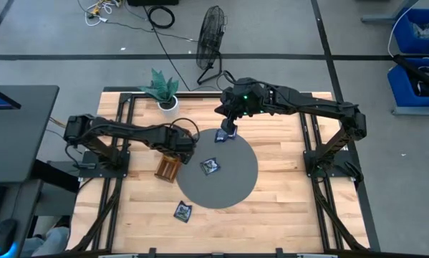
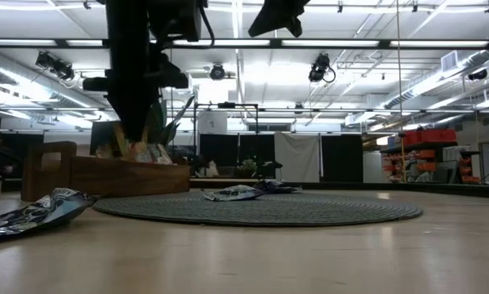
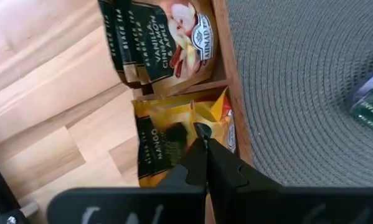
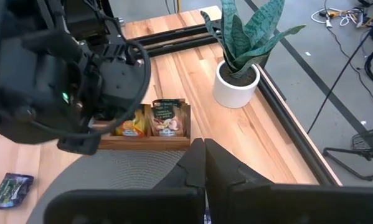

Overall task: Pick & Place Tea
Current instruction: Put the yellow tea bag into the middle section of the wooden organizer, then put the purple tea bag into the bottom section of the wooden organizer

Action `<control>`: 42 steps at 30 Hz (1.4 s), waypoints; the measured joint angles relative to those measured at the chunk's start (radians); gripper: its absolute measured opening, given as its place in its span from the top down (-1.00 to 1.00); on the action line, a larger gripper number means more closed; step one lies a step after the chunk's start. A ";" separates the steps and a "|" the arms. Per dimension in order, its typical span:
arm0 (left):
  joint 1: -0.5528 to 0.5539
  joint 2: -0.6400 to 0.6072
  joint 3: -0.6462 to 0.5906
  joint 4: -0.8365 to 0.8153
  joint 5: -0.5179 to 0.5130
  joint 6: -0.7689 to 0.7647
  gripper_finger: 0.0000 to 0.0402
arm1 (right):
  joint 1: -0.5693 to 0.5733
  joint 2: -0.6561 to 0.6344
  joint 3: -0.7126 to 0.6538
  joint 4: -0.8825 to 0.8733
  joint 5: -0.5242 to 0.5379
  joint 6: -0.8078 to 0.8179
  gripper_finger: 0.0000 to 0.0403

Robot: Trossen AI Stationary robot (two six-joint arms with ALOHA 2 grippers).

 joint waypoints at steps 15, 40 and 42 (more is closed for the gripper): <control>-0.029 0.059 0.000 0.040 -0.017 -0.019 0.99 | 0.003 0.000 0.000 0.005 -0.010 0.003 1.00; -0.028 -0.032 0.000 0.006 -0.024 0.071 -0.01 | 0.003 -0.002 0.000 -0.003 -0.010 0.003 0.93; -0.028 -0.065 0.000 0.006 -0.027 0.109 -0.09 | 0.003 -0.006 0.000 -0.013 -0.010 0.003 0.93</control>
